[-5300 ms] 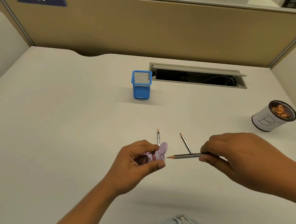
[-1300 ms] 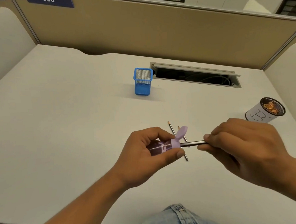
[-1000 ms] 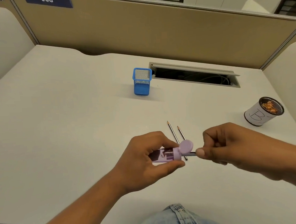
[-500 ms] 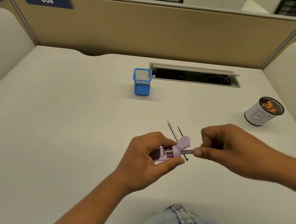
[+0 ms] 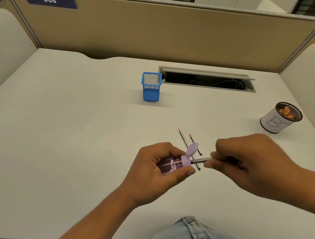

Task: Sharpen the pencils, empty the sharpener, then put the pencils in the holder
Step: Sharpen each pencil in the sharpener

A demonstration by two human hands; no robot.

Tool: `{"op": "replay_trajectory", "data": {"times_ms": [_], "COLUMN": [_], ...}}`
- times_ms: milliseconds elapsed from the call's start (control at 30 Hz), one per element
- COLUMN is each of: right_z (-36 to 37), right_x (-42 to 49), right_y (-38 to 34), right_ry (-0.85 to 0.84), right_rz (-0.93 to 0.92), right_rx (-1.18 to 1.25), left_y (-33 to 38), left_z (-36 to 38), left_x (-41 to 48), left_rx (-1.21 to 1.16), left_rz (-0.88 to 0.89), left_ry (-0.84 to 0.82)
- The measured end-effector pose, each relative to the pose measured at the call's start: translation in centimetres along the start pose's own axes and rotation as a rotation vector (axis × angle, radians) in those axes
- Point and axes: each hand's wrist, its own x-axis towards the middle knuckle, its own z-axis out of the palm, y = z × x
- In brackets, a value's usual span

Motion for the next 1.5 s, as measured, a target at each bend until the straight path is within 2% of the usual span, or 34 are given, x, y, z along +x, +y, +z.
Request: {"op": "replay_trajectory", "data": {"times_ms": [100,133,167,267,333,433,467,533,600,667,700,800,833,867,933,1000,1100,1167,1233,1267,1333,1433,1500], "right_z": [0.0,-0.3,-0.6,-1.2,-1.2,-1.1,-0.9,-0.3,-0.1,0.2,0.3,0.0,-0.2,-0.1,0.1,0.2,-0.1,0.0,0.2,0.2,0.2,0.3,0.0], "right_x": [0.7,0.9,1.0,0.8,0.4,0.0,-0.1,-0.2,-0.3,-0.5,-0.3,0.7,0.9,0.9,0.8,0.4,0.3,0.2,0.1,0.1,0.3,1.0,1.5], "right_y": [-0.1,0.2,0.3,0.2,0.0,0.8,0.9,1.1,0.8,0.1,-0.1,-0.4,-0.3,-0.3,-0.5,-0.8,-0.7,-0.3,-0.1,-0.3,-0.9,-0.7,-0.6], "right_ry": [-0.339,-0.44,-0.483,-0.422,-0.251,0.016,0.082,0.16,0.165,0.096,0.015,-0.291,-0.366,-0.392,-0.361,-0.225,-0.031,0.049,0.068,0.034,-0.074,-0.289,-0.411], "right_rz": [0.539,0.64,0.666,0.567,0.412,-0.047,-0.177,-0.278,-0.259,-0.122,0.023,0.516,0.595,0.598,0.492,0.327,-0.027,-0.196,-0.249,-0.205,0.011,0.421,0.591], "right_rx": [0.701,0.843,0.888,0.732,0.543,-0.11,-0.257,-0.348,-0.3,-0.169,-0.038,0.604,0.704,0.685,0.505,0.271,-0.155,-0.296,-0.329,-0.292,-0.094,0.443,0.701], "left_y": [0.0,0.1,0.2,0.4,0.3,0.2,0.2,0.3,0.2,0.0,-0.1,-0.4,-0.5,-0.6,-0.8,-1.1,-1.2,-1.0,-1.0,-1.0,-1.0,-1.0,-1.1], "left_z": [-0.2,-0.1,-0.1,-0.2,-0.4,-0.2,-0.1,0.1,0.1,-0.2,-0.4,-0.7,-0.8,-0.9,-1.2,-1.3,-0.9,-0.4,-0.2,-0.2,-0.4,-0.6,-0.7], "left_x": [0.1,0.1,0.2,0.4,0.4,0.2,0.2,0.2,0.2,0.2,0.3,0.4,0.5,0.5,0.4,0.4,0.3,0.2,0.0,0.0,0.0,0.2,0.3], "left_rx": [0.23,0.26,0.274,0.234,0.187,0.035,-0.03,-0.112,-0.103,0.007,0.087,0.246,0.252,0.238,0.188,0.139,0.016,-0.053,-0.063,-0.035,0.064,0.178,0.2], "left_rz": [0.233,0.269,0.287,0.233,0.145,-0.03,-0.072,-0.106,-0.075,0.033,0.104,0.248,0.252,0.237,0.177,0.103,0.001,-0.011,0.02,0.051,0.137,0.238,0.268], "left_ry": [-0.044,-0.061,-0.067,-0.044,-0.022,-0.02,-0.014,0.007,0.019,0.018,0.008,-0.054,-0.075,-0.089,-0.093,-0.069,-0.027,-0.016,-0.005,-0.006,-0.023,-0.059,-0.081]}}
